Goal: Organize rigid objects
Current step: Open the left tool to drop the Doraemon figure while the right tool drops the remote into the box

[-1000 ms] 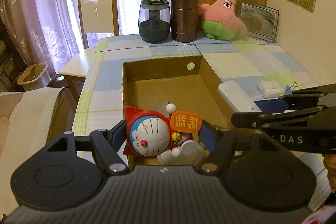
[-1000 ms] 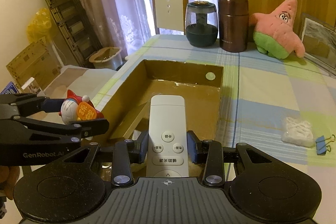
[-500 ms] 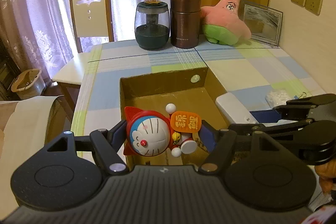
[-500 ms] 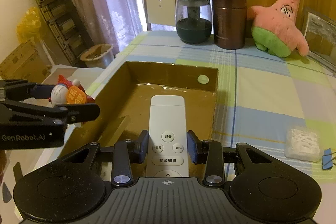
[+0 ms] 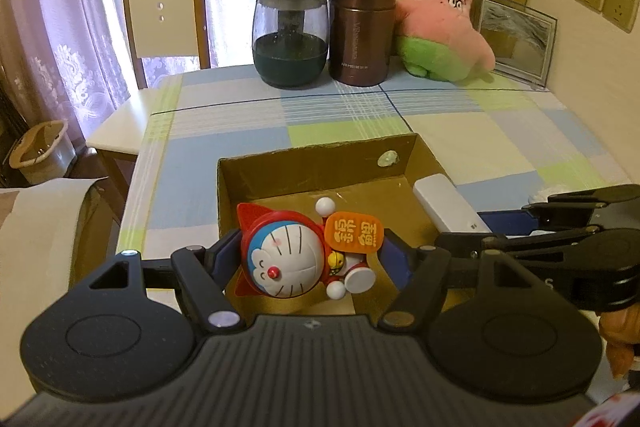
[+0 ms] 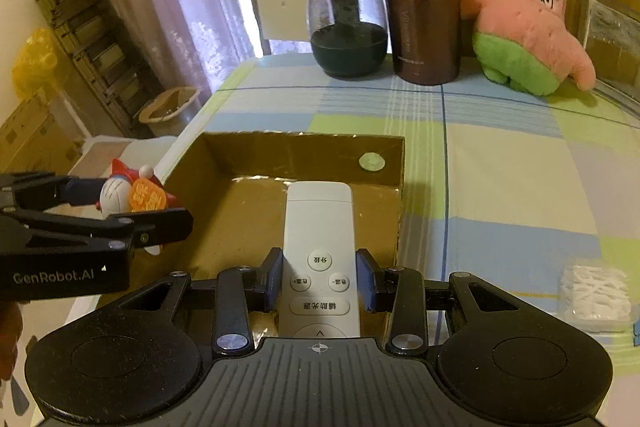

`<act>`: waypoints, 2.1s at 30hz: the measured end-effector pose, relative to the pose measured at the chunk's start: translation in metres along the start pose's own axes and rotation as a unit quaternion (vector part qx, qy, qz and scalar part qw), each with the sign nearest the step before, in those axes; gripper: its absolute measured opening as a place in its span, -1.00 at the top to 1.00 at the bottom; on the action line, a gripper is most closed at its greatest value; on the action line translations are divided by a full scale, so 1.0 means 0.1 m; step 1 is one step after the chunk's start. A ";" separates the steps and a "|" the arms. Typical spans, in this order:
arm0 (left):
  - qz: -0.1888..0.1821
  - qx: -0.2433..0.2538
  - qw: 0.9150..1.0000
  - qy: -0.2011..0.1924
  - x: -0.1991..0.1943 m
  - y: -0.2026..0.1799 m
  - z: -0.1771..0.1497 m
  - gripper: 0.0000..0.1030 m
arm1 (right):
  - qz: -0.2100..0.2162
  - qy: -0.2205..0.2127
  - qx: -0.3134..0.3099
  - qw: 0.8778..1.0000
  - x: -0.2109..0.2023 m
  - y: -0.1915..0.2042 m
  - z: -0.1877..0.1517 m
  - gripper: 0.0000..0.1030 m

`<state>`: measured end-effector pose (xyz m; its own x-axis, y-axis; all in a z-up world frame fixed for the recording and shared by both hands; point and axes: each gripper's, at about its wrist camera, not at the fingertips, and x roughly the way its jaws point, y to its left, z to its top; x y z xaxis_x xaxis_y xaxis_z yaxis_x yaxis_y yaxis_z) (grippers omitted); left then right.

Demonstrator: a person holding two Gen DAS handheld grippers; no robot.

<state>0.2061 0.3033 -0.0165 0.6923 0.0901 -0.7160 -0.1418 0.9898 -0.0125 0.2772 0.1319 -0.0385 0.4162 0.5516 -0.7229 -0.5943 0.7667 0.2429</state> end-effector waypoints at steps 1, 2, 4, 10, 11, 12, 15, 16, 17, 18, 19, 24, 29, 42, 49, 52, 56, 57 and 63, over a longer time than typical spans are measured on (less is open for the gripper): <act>0.000 0.000 1.000 0.001 0.04 0.01 0.02 -0.33 | -0.001 0.001 0.001 1.000 0.03 -0.02 0.01 0.31; -0.001 0.000 1.000 0.002 0.08 0.01 0.03 -0.33 | -0.001 0.002 0.004 1.000 0.06 -0.03 0.03 0.31; -0.001 0.000 1.000 0.003 0.15 0.02 0.06 -0.33 | -0.002 0.004 0.008 1.000 0.11 -0.05 0.04 0.31; 0.000 -0.003 1.000 0.007 0.31 0.04 0.11 -0.34 | 0.000 0.004 0.016 1.000 0.20 -0.08 0.07 0.31; -0.001 -0.006 1.000 0.009 0.33 0.05 0.12 -0.34 | 0.001 0.004 0.019 1.000 0.21 -0.10 0.07 0.31; -0.001 -0.007 1.000 0.010 0.35 0.06 0.12 -0.34 | 0.001 0.004 0.020 1.000 0.22 -0.09 0.07 0.31; 0.010 -0.015 1.000 0.009 0.38 0.08 0.12 -0.53 | 0.002 0.005 0.023 1.000 0.24 -0.11 0.06 0.31; 0.012 -0.018 1.000 0.006 0.37 0.09 0.13 -0.56 | 0.002 0.005 0.024 1.000 0.24 -0.11 0.06 0.31; 0.014 -0.020 1.000 0.003 0.36 0.10 0.13 -0.56 | 0.003 0.005 0.024 1.000 0.24 -0.12 0.05 0.31; 0.016 -0.021 1.000 0.002 0.34 0.10 0.12 -0.56 | 0.003 0.005 0.024 1.000 0.23 -0.11 0.05 0.31; 0.017 -0.021 1.000 0.000 0.32 0.10 0.12 -0.56 | 0.003 0.005 0.024 1.000 0.24 -0.11 0.05 0.31; 0.020 -0.023 1.000 -0.006 0.21 0.11 0.08 -0.56 | 0.007 0.004 0.025 1.000 0.22 -0.11 0.06 0.31; 0.014 -0.026 1.000 -0.001 0.17 0.12 0.06 -0.56 | 0.006 0.000 0.025 1.000 0.21 -0.08 0.10 0.31; 0.020 -0.017 1.000 -0.001 0.15 0.11 0.02 -0.56 | -0.002 -0.007 0.029 1.000 0.21 -0.08 0.14 0.31; 0.025 -0.015 1.000 -0.001 0.11 0.12 -0.01 -0.56 | 0.014 -0.032 0.038 0.999 0.13 -0.11 0.16 -0.04; 0.027 -0.015 1.000 -0.002 0.09 0.11 -0.02 -0.56 | 0.012 -0.035 0.040 0.999 0.07 -0.12 0.17 -0.08; 0.030 -0.017 0.999 -0.003 0.04 0.10 -0.04 -0.56 | 0.010 -0.033 0.036 0.999 -0.01 -0.10 0.15 -0.09; 0.030 -0.018 0.999 -0.003 0.02 0.09 -0.05 -0.56 | 0.009 -0.032 0.036 0.999 -0.03 -0.10 0.15 -0.10; 0.039 -0.020 0.999 -0.008 -0.16 0.05 -0.11 -0.56 | 0.012 -0.027 0.045 0.999 -0.26 -0.10 0.05 -0.12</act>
<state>0.1865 0.3060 -0.0123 0.6890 0.1682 -0.7050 -0.2230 0.9747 0.0147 0.2754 0.1117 -0.0189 0.4412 0.5845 -0.6809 -0.5408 0.7787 0.3181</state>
